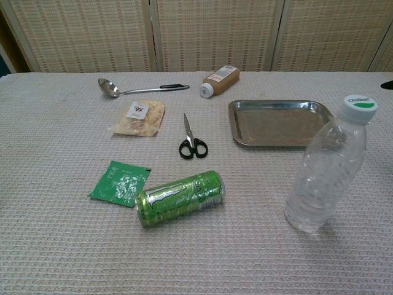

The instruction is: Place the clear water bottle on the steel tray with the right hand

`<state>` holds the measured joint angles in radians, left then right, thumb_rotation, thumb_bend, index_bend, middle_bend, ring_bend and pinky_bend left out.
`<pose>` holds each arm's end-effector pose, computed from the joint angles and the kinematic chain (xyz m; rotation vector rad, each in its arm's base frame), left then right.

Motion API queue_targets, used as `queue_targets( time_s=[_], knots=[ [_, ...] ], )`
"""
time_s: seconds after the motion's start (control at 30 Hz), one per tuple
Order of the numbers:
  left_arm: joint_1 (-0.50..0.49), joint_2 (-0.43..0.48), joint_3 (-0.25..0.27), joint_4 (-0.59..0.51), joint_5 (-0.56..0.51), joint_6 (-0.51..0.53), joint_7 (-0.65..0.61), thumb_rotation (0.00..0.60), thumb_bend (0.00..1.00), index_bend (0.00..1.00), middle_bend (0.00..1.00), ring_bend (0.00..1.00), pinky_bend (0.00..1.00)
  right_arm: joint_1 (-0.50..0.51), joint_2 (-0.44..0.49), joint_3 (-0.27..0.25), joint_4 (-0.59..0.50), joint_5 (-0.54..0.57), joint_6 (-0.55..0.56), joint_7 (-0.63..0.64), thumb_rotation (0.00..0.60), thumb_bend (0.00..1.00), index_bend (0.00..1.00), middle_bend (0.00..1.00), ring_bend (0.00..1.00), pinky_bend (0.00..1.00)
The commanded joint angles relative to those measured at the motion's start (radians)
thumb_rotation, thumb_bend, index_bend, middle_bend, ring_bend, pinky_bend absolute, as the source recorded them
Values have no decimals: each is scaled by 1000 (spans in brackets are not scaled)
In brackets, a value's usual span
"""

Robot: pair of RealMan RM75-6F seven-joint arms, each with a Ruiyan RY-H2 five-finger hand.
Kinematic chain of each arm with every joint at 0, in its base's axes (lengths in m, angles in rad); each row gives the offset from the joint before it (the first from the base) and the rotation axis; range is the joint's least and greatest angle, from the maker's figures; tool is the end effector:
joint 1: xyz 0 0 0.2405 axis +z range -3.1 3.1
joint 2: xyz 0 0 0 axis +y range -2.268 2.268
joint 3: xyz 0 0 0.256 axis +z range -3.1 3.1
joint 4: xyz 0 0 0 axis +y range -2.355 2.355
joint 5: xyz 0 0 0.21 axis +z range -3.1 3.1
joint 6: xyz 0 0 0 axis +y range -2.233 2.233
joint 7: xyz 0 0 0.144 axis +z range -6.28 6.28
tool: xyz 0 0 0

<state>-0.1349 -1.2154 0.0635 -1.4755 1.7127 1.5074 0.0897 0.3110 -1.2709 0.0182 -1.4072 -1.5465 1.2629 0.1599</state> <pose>-0.3000 0.1699 0.1154 -1.6857 -0.7360 -0.9005 -0.2996 -0.2451 0.0932 1.6498 -1.0088 0.9749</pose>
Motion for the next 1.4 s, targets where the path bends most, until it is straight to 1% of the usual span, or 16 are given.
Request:
queue_targets(
  time_s=[0.03,0.2,0.37,0.5,0.57,0.63,0.73,0.8,0.97,1.17,1.3,1.37,1.4],
  knots=[
    [0,1,0,-1,0,0,-1,600,585,318,246,180,387,0,0,-1,-1,0,-1,0,600,0,0,0,0,176],
    [1,1,0,-3,1,3,-1,600,584,318,246,179,387,-1,1,-3,-1,-2,-1,1,600,0,0,0,0,176],
    [-1,0,-1,1,-1,-1,0,600,587,317,246,180,387,8,26,-14,-18,-9,-28,6,600,0,0,0,0,176],
    [-2,3,0,-1,-3,-4,-7,600,585,318,246,180,387,28,69,-52,-51,-40,-86,22,600,0,0,0,0,176],
    [1,4,0,-2,-1,1,-4,600,585,318,247,180,387,57,105,-87,-76,-87,-136,93,600,0,0,0,0,176],
    [3,6,1,-8,0,6,-10,600,586,318,247,180,387,97,139,-128,-89,-151,-183,215,600,0,0,0,0,176],
    [5,9,1,-8,3,12,-8,600,586,317,247,180,387,157,162,-178,-73,-245,-217,396,600,0,0,0,0,176],
    [6,9,0,-9,1,11,-6,600,586,317,248,179,386,192,154,-200,-43,-295,-215,503,600,0,0,0,0,176],
    [3,8,0,-8,-2,2,-6,600,586,318,248,180,387,256,110,-222,17,-339,-230,643,600,0,0,0,0,176],
    [3,11,-1,-11,-3,5,-14,600,586,318,248,180,387,324,46,-214,52,-334,-258,746,600,0,0,0,0,176],
    [6,11,-3,-9,-4,13,-20,600,587,318,248,179,387,369,1,-221,70,-344,-260,856,600,0,1,0,0,176],
    [7,13,-4,-10,-4,15,-27,600,586,319,249,179,387,381,-20,-222,87,-345,-249,893,600,0,42,24,0,177],
    [7,14,-4,-9,-3,17,-28,600,586,319,249,179,387,382,-33,-219,97,-341,-242,902,600,0,102,56,0,182]
  ],
)
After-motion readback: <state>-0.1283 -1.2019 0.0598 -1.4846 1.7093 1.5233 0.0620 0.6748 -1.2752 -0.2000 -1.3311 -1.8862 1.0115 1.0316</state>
